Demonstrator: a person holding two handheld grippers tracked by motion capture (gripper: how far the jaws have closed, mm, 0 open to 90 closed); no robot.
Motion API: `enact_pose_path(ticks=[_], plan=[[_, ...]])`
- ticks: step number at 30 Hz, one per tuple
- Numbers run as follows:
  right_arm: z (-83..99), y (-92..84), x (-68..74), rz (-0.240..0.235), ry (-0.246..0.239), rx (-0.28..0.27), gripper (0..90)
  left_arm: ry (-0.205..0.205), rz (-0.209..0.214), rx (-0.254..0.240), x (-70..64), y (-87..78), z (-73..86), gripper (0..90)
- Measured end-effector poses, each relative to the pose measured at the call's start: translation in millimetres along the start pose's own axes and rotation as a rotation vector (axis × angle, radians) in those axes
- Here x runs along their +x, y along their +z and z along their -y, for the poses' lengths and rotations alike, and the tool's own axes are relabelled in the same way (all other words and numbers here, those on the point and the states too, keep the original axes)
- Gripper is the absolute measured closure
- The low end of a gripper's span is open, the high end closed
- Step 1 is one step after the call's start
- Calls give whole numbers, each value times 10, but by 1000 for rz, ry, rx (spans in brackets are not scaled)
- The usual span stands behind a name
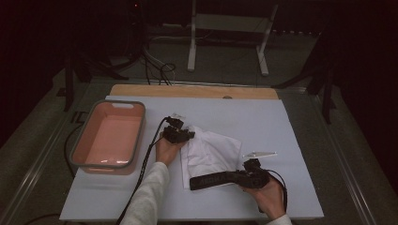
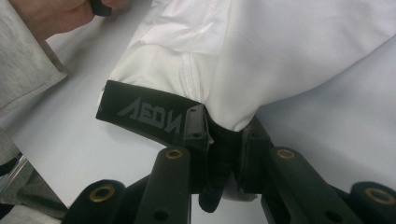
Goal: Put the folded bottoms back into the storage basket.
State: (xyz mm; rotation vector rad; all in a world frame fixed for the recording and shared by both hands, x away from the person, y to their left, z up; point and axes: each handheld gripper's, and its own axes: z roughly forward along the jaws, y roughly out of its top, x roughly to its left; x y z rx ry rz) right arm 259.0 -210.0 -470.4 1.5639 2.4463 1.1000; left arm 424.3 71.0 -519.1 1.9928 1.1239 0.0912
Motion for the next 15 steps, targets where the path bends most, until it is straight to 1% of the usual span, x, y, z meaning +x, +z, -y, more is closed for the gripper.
enact_pose_path(ticks=[1, 5, 13, 15], plan=[[-1, -2, 2, 0, 1, -3, 777, 7, 6, -9, -4, -17, -10, 785], [-5, -4, 13, -1, 0, -5, 777, 0, 28, -32, -29, -97, -40, 803], [-13, -15, 30, -7, -2, -10, 777, -11, 39, -54, -70, -232, -82, 811], [-16, -15, 37, -6, -1, -12, 777, -9, 42, -59, -73, -269, -92, 812]])
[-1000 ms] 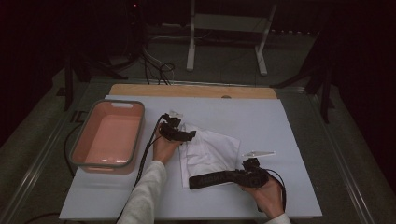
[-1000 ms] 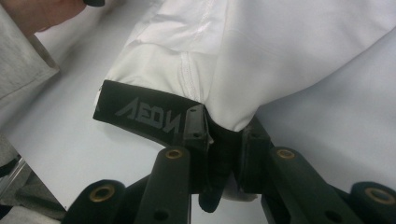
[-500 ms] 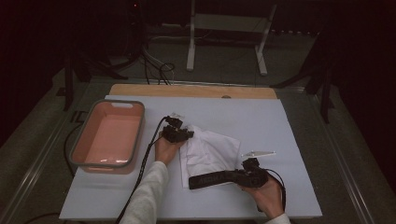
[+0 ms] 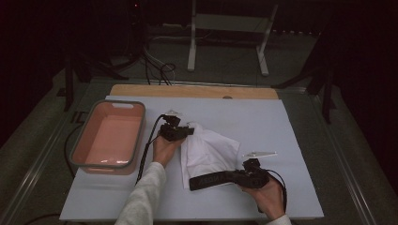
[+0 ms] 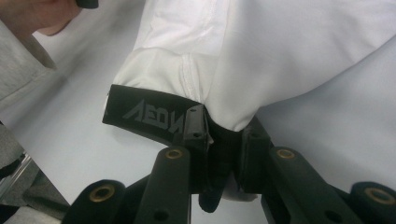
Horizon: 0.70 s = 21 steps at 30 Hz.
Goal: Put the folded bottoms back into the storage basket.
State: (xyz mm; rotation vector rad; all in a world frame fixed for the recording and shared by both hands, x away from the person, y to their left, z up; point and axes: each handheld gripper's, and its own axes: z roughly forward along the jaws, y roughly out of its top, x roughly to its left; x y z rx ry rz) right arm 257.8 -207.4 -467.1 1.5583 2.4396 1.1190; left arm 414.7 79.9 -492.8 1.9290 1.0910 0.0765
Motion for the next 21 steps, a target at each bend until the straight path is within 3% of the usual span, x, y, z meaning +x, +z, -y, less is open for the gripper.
enact_pose_path(ticks=[21], plan=[[-35, 50, 79, -5, -6, -8, 777, 16, 15, -49, -90, -309, -86, 813]])
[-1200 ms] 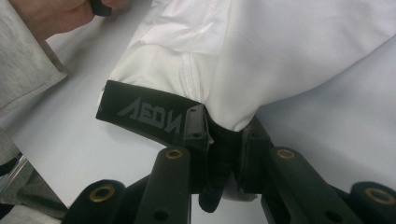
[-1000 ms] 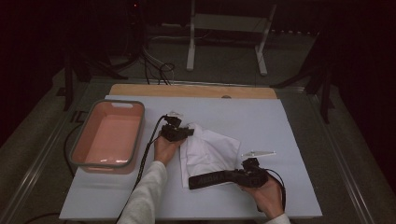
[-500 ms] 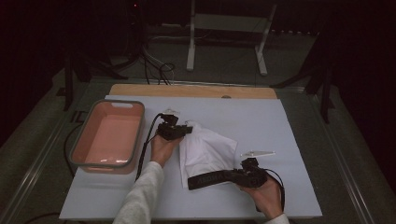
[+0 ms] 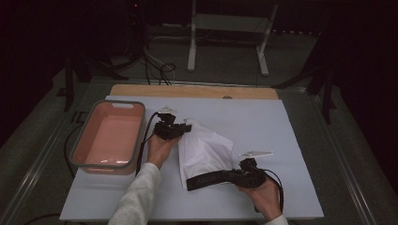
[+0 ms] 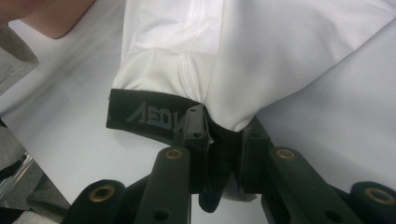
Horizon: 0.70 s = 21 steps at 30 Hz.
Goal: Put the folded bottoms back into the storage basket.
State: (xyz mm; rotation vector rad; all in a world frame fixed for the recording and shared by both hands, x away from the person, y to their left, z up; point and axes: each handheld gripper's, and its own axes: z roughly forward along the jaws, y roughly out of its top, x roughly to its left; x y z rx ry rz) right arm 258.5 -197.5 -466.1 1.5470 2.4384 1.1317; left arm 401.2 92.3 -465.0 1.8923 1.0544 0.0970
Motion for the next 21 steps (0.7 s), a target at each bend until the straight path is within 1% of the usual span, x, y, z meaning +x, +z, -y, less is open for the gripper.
enact_pose_path(ticks=[3, 7, 10, 13, 17, 19, 20, 21], plan=[[-10, 13, 13, 0, -3, 3, 777, 1, -5, -1, -13, -35, -8, 814], [-25, 32, 30, -3, -5, 4, 777, -4, 1, -18, -18, -89, -29, 814], [-43, 45, 48, -5, -7, 2, 777, 2, -12, -22, -14, -122, -36, 814], [-62, 58, 65, -7, -10, 4, 777, -1, -19, -22, -5, -141, -35, 814], [-88, 70, 93, -6, -19, 6, 777, -4, -17, -37, -17, -182, -54, 814], [-97, 66, 104, -7, -20, 3, 777, 2, -17, -36, -20, -206, -65, 814], [-101, 64, 107, -7, -22, 2, 777, -5, -19, -40, -25, -216, -71, 814], [-104, 63, 113, -8, -24, 0, 777, -4, -18, -38, -21, -225, -75, 814]])
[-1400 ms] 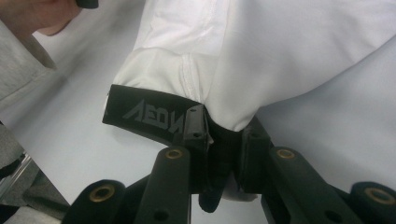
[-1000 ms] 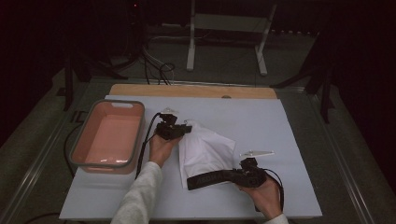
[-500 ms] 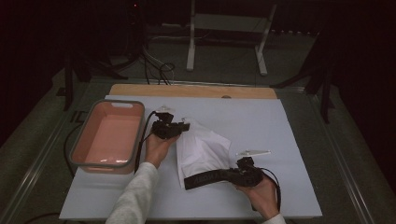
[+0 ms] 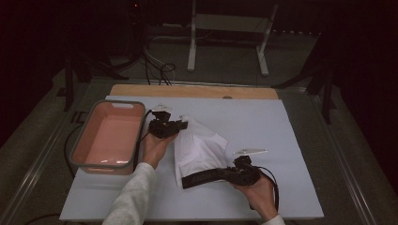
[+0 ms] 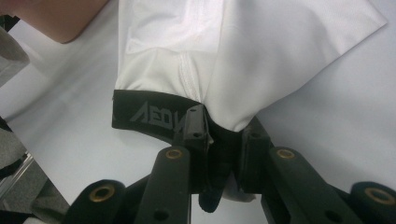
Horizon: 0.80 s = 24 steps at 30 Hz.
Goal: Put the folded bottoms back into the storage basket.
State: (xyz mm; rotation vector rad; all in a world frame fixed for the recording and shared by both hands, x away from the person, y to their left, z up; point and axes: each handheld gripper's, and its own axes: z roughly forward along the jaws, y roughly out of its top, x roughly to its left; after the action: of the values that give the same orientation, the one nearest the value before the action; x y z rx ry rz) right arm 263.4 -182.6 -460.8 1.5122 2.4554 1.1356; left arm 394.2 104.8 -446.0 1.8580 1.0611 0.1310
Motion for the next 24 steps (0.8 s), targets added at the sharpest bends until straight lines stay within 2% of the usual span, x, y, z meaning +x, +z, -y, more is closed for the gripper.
enact_pose_path(ticks=[13, 18, 21, 24], plan=[[-67, 1, 51, -4, -1, -2, 777, -27, 11, -20, -10, -109, -73, 814], [-107, 7, 56, -14, -1, -6, 777, -19, 27, -19, -14, -147, -112, 814], [-134, 3, 50, -38, 12, -11, 777, -8, 29, -14, -20, -177, -134, 814], [-157, -2, 51, -41, 13, -14, 777, -12, 33, -21, -9, -215, -149, 814]])
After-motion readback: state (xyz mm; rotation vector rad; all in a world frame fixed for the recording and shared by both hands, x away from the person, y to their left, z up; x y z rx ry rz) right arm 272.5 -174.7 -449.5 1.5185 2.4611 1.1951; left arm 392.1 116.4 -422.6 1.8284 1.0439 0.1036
